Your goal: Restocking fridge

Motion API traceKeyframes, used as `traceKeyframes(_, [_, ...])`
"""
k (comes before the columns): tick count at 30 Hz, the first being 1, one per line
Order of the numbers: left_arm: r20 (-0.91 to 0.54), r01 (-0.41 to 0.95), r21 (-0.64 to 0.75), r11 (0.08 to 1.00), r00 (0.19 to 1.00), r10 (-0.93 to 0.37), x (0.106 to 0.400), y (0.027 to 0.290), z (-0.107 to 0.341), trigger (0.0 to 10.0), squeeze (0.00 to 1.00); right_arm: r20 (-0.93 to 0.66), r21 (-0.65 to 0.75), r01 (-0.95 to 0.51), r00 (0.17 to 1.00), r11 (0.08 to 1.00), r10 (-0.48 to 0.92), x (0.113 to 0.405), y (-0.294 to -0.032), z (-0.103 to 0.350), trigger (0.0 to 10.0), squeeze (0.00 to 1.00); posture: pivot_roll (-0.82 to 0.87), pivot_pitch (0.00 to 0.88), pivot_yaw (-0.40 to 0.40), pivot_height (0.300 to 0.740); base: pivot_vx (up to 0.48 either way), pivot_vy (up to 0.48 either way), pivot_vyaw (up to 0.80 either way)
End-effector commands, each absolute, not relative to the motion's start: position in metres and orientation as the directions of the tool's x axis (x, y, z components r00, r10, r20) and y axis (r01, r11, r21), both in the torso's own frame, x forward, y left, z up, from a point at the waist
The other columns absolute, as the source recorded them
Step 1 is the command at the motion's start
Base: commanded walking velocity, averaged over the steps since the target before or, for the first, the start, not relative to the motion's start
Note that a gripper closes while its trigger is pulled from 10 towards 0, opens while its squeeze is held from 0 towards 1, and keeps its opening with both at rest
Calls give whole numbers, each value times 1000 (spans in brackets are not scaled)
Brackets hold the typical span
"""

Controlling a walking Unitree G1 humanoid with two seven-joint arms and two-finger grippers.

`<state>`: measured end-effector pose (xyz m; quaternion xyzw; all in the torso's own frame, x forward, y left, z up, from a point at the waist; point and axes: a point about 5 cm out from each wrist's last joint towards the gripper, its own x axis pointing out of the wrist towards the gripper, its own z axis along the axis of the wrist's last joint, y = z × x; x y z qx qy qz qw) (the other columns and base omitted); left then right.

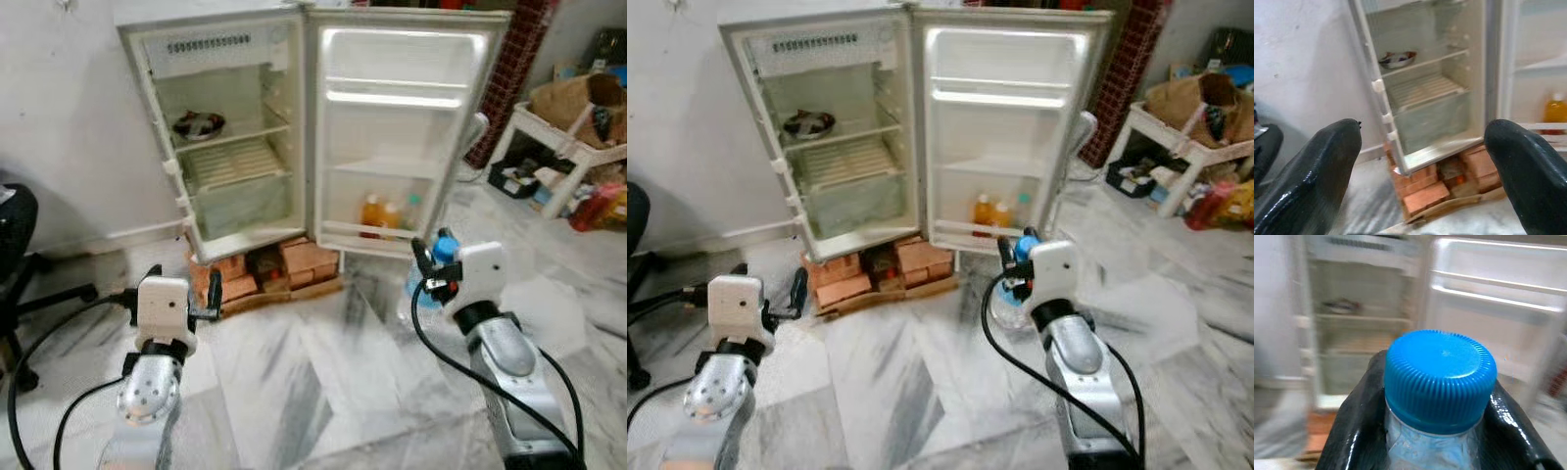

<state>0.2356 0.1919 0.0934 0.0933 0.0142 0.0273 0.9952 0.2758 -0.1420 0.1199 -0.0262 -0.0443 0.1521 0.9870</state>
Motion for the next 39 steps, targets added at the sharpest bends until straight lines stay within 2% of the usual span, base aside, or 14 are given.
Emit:
traceKeyframes(1, [-7, -16, 166, 986, 1000, 17, 238, 181, 96, 10000, 0, 132, -92, -275, 949, 957, 285, 277, -151, 133, 10000, 0, 76, 0, -46, 740, 472, 0, 0])
traceKeyframes(8, [-9, -13, 165, 986, 1000, 14, 238, 180, 96, 10000, 0, 141, -93, -303, 939, 948, 314, 278, -149, 134, 10000, 0, 77, 0, -50, 740, 472, 0, 0])
traceKeyframes(17, [-9, -3, 171, 985, 1000, 5, 240, 177, 95, 10000, 0, 150, -112, -316, 932, 942, 330, 279, -145, 136, 10000, 0, 75, 0, -51, 740, 477, 0, 715])
traceKeyframes(31, [-20, -1, 177, 984, 1000, 5, 242, 175, 93, 10000, 0, 150, -116, -318, 931, 941, 333, 281, -143, 136, 10000, 0, 77, 0, -51, 740, 476, 0, 0])
traceKeyframes(39, [-38, 10, 160, 987, 999, -4, 241, 171, 90, 10000, 0, 136, -118, -316, 934, 942, 330, 281, -142, 133, 10000, 0, 77, 0, -53, 740, 275, -109, 0])
